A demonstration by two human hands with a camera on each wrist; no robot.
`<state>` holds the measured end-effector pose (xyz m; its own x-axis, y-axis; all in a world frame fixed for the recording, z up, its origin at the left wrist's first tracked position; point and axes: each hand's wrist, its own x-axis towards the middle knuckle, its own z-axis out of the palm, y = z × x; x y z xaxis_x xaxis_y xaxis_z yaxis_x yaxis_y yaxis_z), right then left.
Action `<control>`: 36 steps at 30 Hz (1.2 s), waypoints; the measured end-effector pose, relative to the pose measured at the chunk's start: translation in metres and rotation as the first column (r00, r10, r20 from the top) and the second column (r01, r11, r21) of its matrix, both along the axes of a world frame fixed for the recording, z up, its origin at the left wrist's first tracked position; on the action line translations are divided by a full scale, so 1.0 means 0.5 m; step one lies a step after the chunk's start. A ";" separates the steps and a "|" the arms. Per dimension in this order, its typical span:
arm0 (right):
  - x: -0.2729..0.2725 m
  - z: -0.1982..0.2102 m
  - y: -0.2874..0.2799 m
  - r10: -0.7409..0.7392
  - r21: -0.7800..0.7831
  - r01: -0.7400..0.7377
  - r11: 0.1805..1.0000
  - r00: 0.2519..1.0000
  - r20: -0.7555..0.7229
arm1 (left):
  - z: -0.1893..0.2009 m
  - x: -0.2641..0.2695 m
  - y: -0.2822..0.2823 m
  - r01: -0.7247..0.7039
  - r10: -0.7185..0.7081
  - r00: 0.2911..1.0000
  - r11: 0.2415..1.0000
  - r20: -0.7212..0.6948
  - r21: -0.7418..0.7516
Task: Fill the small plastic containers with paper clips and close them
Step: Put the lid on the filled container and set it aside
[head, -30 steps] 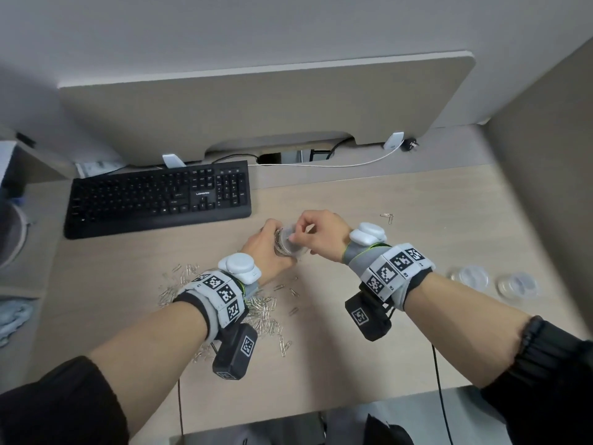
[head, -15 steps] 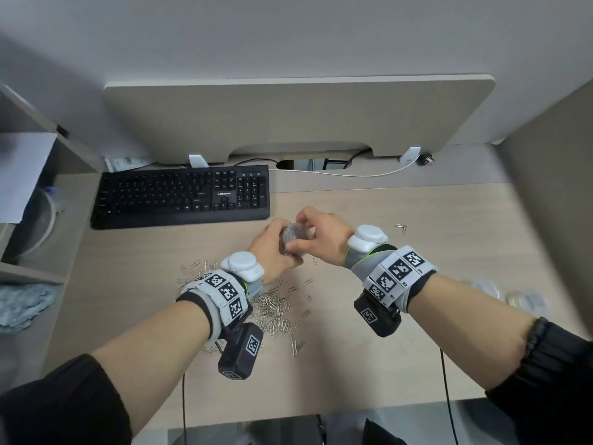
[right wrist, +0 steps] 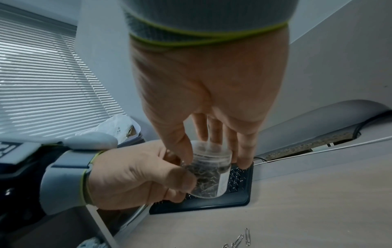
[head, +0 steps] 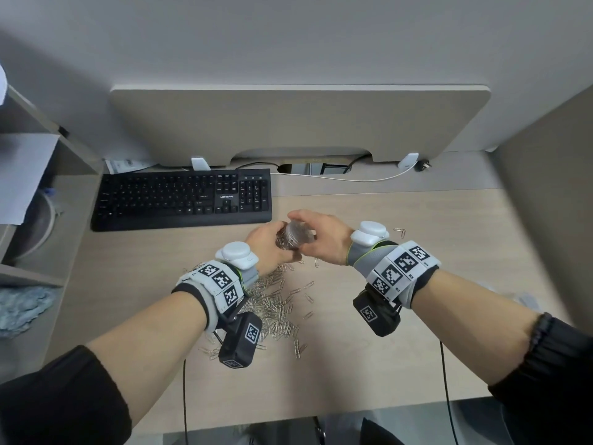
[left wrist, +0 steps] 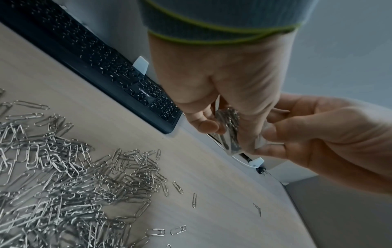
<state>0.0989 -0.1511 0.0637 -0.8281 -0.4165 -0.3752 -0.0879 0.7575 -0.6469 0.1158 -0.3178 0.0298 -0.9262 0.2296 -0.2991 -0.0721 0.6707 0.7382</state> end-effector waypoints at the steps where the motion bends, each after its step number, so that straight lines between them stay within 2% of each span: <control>1: 0.000 -0.001 0.002 -0.003 -0.019 0.003 1.000 1.000 0.019 | 0.000 0.000 -0.002 0.002 -0.002 1.000 1.000 0.003 0.014; 3: -0.001 -0.004 0.006 -0.026 -0.059 0.030 0.998 0.998 0.060 | -0.002 0.001 -0.005 0.002 -0.002 1.000 1.000 0.007 0.021; 6: -0.001 -0.005 0.012 -0.148 -0.128 0.171 0.977 0.974 0.171 | -0.002 0.001 0.000 -0.019 0.018 1.000 1.000 0.010 0.017; 12: 0.013 0.005 0.021 -0.311 -0.095 0.354 0.930 0.899 0.307 | -0.006 0.000 0.036 0.007 -0.006 1.000 0.998 -0.027 0.058; 16: 0.013 0.008 0.034 -0.276 -0.008 0.286 0.958 0.933 0.230 | -0.009 -0.010 0.054 0.025 -0.024 1.000 0.999 -0.005 0.032; 20: 0.007 0.005 0.068 -0.262 -0.077 0.289 0.954 0.932 0.252 | -0.009 -0.018 0.081 0.039 -0.041 0.999 0.997 0.026 0.062; 23: 0.005 -0.011 0.101 -0.290 0.021 0.294 0.955 0.925 0.245 | -0.018 -0.015 0.113 0.098 -0.099 0.995 0.994 0.023 0.044; 26: 0.008 -0.042 0.142 -0.344 0.014 0.356 0.934 0.892 0.294 | -0.035 -0.018 0.157 0.142 -0.142 0.990 0.990 0.015 0.009; 30: 0.006 -0.067 0.224 -0.448 -0.029 0.472 0.881 0.853 0.267 | -0.058 -0.045 0.239 0.173 -0.173 0.985 0.985 0.004 0.018; 33: 0.006 -0.095 0.326 -0.526 -0.036 0.546 0.837 0.821 0.221 | -0.077 -0.068 0.326 0.268 -0.267 0.963 0.963 0.033 -0.027; 36: 0.008 -0.127 0.429 -0.596 0.053 0.594 0.803 0.795 0.111 | -0.098 -0.078 0.371 0.293 -0.282 0.952 0.953 0.116 -0.083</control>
<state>0.1029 0.0634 0.0004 -0.8608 0.1501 -0.4863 0.4580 0.6450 -0.6117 0.0770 -0.1325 -0.0190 -0.7888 0.4464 -0.4226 0.0634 0.7429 0.6664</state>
